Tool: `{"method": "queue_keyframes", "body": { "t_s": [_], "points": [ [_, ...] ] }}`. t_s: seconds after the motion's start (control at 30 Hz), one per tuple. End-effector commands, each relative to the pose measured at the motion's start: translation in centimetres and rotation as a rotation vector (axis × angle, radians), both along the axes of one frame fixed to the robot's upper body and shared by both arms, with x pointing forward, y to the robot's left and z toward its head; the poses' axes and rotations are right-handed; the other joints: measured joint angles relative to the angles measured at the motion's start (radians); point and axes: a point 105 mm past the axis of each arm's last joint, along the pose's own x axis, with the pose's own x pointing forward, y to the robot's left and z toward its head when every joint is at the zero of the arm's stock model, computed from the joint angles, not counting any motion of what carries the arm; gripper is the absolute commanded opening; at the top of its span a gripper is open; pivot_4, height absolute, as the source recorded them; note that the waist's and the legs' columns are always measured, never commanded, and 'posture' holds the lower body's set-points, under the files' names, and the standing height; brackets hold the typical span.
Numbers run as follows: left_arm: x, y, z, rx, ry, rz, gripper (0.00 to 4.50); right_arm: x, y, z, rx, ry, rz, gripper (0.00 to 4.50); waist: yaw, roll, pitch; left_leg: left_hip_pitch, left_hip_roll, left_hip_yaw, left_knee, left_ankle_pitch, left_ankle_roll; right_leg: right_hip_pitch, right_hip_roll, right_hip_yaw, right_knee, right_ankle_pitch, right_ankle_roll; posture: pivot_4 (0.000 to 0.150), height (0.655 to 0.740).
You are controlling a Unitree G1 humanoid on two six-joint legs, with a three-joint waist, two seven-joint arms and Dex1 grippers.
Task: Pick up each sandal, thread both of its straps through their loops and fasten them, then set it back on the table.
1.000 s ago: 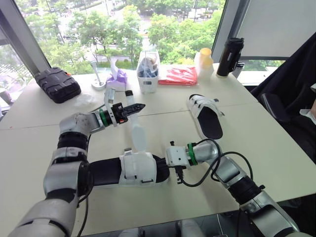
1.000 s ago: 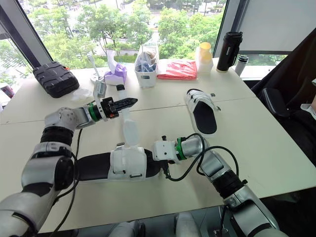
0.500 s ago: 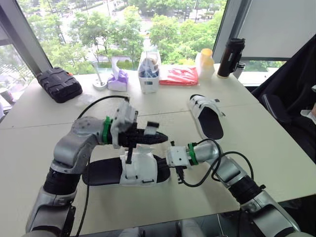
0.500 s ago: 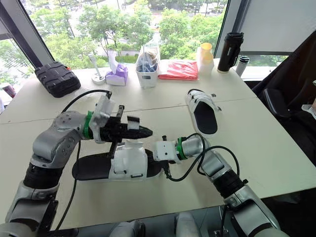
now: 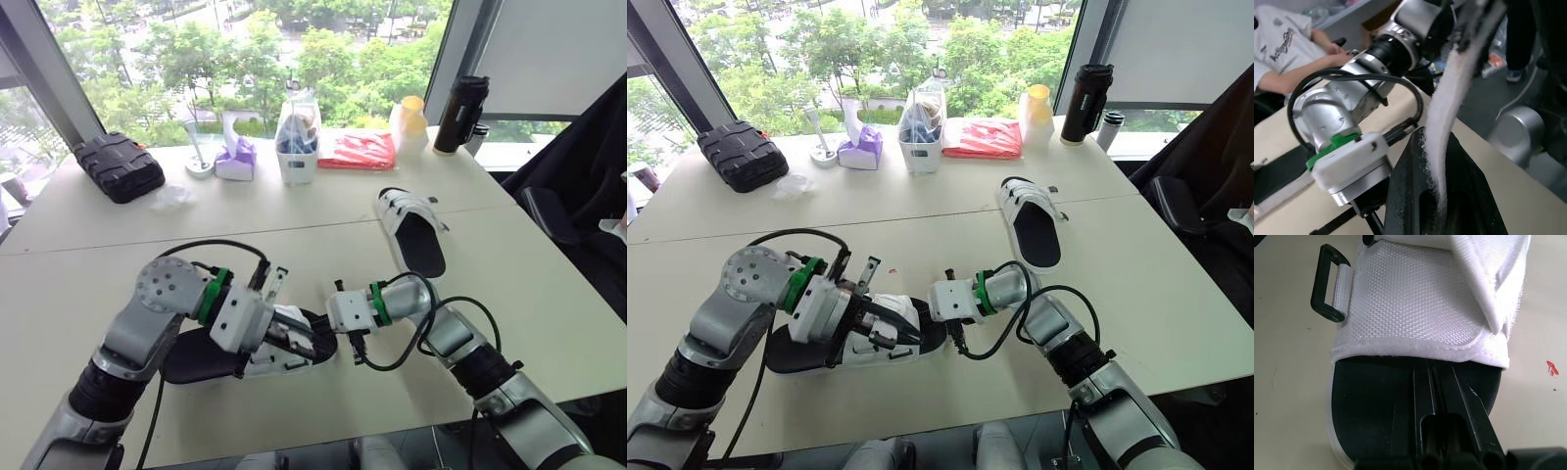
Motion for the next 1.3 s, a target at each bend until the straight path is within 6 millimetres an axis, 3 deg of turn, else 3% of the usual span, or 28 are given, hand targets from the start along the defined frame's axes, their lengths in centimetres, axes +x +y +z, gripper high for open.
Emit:
{"method": "queue_keyframes", "body": {
  "t_s": [0.03,0.1,0.2,0.43,0.57,1.07,1.2,1.3],
  "points": [
    [-0.9,-0.1,-0.1,0.016,-0.136,-0.085,0.03,-0.9,-0.6,-3.1,-0.107,0.093,0.009,0.00,-0.001,0.000,0.000,0.000,0.000,0.000,0.000,0.000,0.000,0.000,0.000,0.000,0.000,0.000,0.000,0.150,0.7400],
    [-0.9,-0.1,-0.4,0.023,-0.162,-0.098,0.03,-0.8,-0.6,-3.1,-0.107,0.092,0.007,0.00,-0.001,0.000,0.000,0.000,0.000,0.000,0.000,0.000,0.000,0.000,0.000,0.000,0.000,0.000,0.000,0.150,0.7400],
    [-1.1,-0.1,-0.7,0.022,-0.195,-0.128,0.83,-0.7,-0.6,-3.1,-0.108,0.090,0.005,0.00,-0.001,0.000,0.000,0.000,0.000,0.000,0.000,0.000,0.000,0.000,0.000,0.000,0.000,0.000,0.000,0.150,0.7400],
    [-1.6,-0.6,0.6,-0.066,-0.230,-0.177,4.34,-0.5,-0.8,-3.0,-0.111,0.084,-0.001,0.00,0.000,0.000,0.000,0.001,0.000,0.000,0.001,0.000,0.000,0.002,0.000,0.000,0.000,0.000,0.000,0.150,0.7400],
    [-1.9,-0.5,1.6,-0.091,-0.245,-0.196,4.43,-0.4,-0.8,-3.0,-0.113,0.081,0.000,0.00,0.000,0.000,0.000,0.001,0.000,0.000,0.001,0.000,0.000,0.002,0.000,0.000,0.001,0.000,0.000,0.150,0.7400],
    [-1.0,3.8,3.9,-0.007,-0.373,-0.103,4.43,-0.3,-0.8,-3.1,-0.121,0.069,0.019,0.00,-0.002,0.000,0.000,0.002,0.000,0.000,0.001,0.000,0.000,0.002,0.000,0.000,0.001,0.000,0.000,0.150,0.7400],
    [1.1,6.1,4.6,0.025,-0.365,0.051,4.43,-0.3,-0.8,-3.1,-0.120,0.067,0.021,0.00,-0.003,0.000,0.000,0.003,0.000,0.000,0.001,0.000,0.000,0.002,0.000,0.000,0.002,0.000,0.000,0.150,0.7400],
    [2.5,7.2,6.3,-0.059,-0.177,0.230,4.43,-0.4,-0.8,-3.1,-0.120,0.066,0.021,0.00,-0.004,0.000,0.000,0.003,0.000,0.000,0.001,0.000,0.000,0.002,0.001,0.000,0.002,0.000,0.000,0.150,0.7400]
  ]
}}
